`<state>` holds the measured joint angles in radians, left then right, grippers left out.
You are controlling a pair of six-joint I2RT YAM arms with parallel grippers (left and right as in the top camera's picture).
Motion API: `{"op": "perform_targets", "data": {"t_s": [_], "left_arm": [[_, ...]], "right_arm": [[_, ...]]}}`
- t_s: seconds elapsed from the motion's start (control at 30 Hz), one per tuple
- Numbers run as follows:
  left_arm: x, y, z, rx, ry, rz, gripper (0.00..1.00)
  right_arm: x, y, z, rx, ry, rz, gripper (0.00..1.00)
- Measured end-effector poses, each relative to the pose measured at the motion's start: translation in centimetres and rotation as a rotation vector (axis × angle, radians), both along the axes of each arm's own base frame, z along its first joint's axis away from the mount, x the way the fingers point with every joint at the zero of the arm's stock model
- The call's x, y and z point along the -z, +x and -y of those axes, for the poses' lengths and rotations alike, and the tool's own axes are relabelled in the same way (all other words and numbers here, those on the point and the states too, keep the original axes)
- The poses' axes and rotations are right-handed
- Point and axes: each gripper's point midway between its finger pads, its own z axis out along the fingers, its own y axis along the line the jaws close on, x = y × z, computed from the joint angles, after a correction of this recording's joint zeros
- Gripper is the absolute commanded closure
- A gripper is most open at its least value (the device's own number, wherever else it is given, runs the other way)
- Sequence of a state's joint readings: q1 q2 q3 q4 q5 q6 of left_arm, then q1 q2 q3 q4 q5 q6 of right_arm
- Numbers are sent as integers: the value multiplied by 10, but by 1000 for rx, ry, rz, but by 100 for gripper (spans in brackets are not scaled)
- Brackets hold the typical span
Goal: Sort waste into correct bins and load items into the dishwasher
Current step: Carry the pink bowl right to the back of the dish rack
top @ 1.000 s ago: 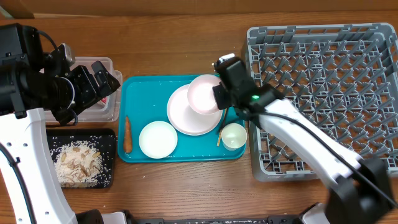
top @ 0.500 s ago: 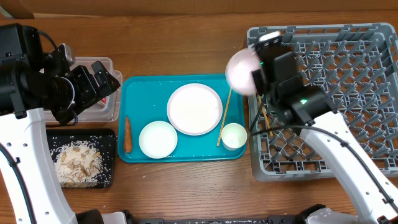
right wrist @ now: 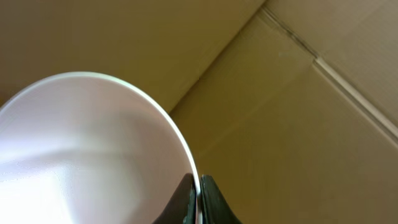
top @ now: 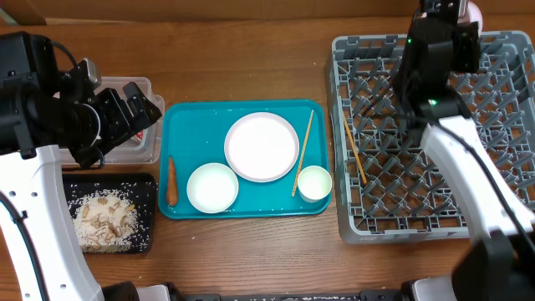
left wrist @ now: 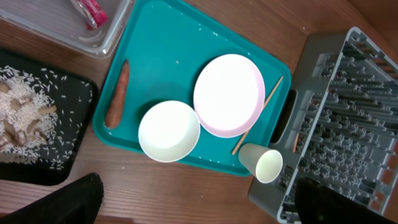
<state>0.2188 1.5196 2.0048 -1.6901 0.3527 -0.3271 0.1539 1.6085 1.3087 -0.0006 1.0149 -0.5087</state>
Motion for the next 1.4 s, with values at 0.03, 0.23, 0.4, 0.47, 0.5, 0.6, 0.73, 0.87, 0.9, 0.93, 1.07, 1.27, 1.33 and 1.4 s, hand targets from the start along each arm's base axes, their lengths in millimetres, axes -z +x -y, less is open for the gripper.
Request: {"op": "perform_targets", "data": {"t_s": [0.03,0.23,0.4,0.47,0.5,0.6,0.73,0.87,0.9,0.93,1.07,1.27,1.33,1.4], "left_arm": [[0,0,0,0,0,0,0],[0,0,0,0,0,0,0],[0,0,0,0,1,1,0],[0,0,0,0,0,0,0],[0,0,0,0,0,0,0],[0,1,0,0,0,0,0],[0,0,0,0,0,0,0],[0,0,0,0,0,0,0],[0,0,0,0,0,0,0],[0,1,0,0,0,0,0],[0,0,0,0,0,0,0],[0,0,0,0,0,0,0],[0,0,0,0,0,0,0],[0,0,0,0,0,0,0]], "right_arm": [[3,7,8,31,-35,-3,96],[48,31,36,144,-219,-189,96],[101,42,40,145,-339,-446,96],[118,44,41,142,-367,-514,96],[124,44,41,143,-379,-544,96],[133,43,41,148,-402,-596,96],[135,41,33,144,-424,-639,96],[140,40,19,117,-447,-687,96],[141,40,15,109,-451,-691,96],[142,41,11,102,-454,-694,96],[142,41,3,90,-457,-690,95],[141,40,-10,84,-465,-682,86],[141,40,-16,76,-468,-677,65],[140,41,-27,61,-475,-670,60]]}}
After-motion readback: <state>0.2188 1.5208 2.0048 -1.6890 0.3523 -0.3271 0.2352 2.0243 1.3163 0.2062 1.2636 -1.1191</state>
